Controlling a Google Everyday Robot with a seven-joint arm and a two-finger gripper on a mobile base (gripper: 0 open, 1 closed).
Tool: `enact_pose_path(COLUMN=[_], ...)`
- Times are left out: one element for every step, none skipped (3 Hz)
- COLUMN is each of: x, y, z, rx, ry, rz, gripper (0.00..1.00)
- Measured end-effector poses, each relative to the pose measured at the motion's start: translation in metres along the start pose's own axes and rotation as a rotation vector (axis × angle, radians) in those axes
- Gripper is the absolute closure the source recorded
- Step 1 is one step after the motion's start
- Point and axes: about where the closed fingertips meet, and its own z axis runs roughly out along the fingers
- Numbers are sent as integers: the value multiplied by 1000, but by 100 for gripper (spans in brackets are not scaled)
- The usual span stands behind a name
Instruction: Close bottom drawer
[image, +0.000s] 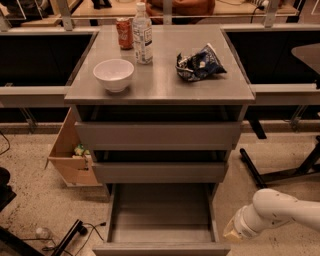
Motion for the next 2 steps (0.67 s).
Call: enact_pose_path(x=[9,38], y=[-3,11], z=[33,103], rx=[-39,-114], ry=[-5,-37], rz=[6,46], gripper=[100,100])
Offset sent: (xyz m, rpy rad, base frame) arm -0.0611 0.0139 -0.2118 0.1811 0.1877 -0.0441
